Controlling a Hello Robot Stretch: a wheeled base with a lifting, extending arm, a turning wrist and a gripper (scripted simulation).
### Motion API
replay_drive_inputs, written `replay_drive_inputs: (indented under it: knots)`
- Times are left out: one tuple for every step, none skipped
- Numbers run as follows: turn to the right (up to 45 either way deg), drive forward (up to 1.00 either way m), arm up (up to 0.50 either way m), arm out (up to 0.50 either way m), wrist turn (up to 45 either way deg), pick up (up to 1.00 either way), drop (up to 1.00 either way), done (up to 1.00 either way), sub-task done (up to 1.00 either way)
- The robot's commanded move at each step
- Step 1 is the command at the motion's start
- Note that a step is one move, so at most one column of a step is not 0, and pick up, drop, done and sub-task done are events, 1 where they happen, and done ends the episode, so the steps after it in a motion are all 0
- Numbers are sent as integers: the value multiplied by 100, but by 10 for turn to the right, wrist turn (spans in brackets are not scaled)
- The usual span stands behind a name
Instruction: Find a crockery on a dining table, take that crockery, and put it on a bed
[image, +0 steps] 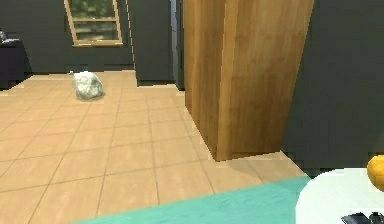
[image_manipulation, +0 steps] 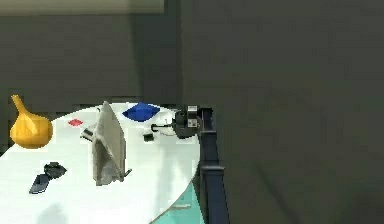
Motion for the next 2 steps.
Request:
replay_drive_inputs:
  knots:
    - [0, 0, 22, 0, 0, 0, 0, 0, 0]
    - [0, 0, 0, 0, -450, 0, 0, 0, 0]
